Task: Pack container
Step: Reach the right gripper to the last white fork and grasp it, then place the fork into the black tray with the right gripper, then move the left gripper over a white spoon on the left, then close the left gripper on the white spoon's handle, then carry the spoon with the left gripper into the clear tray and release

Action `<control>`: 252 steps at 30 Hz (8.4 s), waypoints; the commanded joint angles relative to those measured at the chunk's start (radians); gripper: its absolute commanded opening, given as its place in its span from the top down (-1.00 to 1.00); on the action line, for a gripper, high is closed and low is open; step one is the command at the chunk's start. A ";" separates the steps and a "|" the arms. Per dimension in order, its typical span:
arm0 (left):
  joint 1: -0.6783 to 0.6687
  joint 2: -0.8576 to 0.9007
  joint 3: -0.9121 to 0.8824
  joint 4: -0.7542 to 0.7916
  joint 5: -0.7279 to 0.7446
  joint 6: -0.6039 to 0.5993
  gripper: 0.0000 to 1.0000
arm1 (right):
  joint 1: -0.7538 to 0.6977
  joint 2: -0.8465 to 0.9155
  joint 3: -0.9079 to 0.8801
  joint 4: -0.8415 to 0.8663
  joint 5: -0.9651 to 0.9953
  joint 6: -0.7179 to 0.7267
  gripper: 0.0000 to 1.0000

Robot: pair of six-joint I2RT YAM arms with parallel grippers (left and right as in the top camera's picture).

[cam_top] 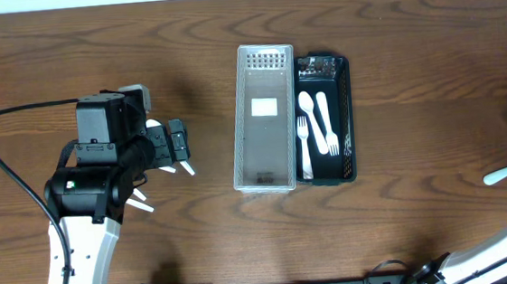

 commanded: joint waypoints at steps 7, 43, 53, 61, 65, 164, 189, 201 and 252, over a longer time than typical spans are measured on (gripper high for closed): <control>0.004 0.006 0.023 -0.002 0.005 0.006 -0.96 | -0.011 0.011 -0.068 0.059 0.021 0.035 -0.98; 0.004 0.006 0.023 -0.002 0.006 0.005 -0.96 | -0.010 0.061 -0.079 0.077 0.010 0.035 0.04; 0.004 0.006 0.023 -0.002 0.006 0.005 -0.96 | -0.010 0.061 -0.079 0.078 0.010 0.035 0.37; 0.004 0.006 0.023 -0.002 0.006 0.005 -0.96 | -0.009 0.061 -0.079 0.077 0.008 0.035 0.48; 0.004 0.006 0.023 -0.002 0.006 0.005 -0.96 | -0.008 0.061 -0.079 0.076 -0.031 0.035 0.48; 0.015 0.908 0.290 -0.016 -0.136 -0.360 -0.96 | 0.668 -0.355 0.150 -0.211 -0.050 -0.109 -0.48; 0.015 0.915 0.188 0.059 -0.047 -0.360 -0.99 | 0.668 -0.354 0.140 -0.261 -0.016 -0.124 -0.46; 0.015 0.915 0.188 0.063 -0.047 -0.360 0.17 | 0.668 -0.354 0.140 -0.269 -0.016 -0.124 -0.44; -0.443 0.612 0.502 -0.029 -0.071 -0.172 0.88 | 0.668 -0.354 0.140 -0.256 -0.009 -0.123 -0.42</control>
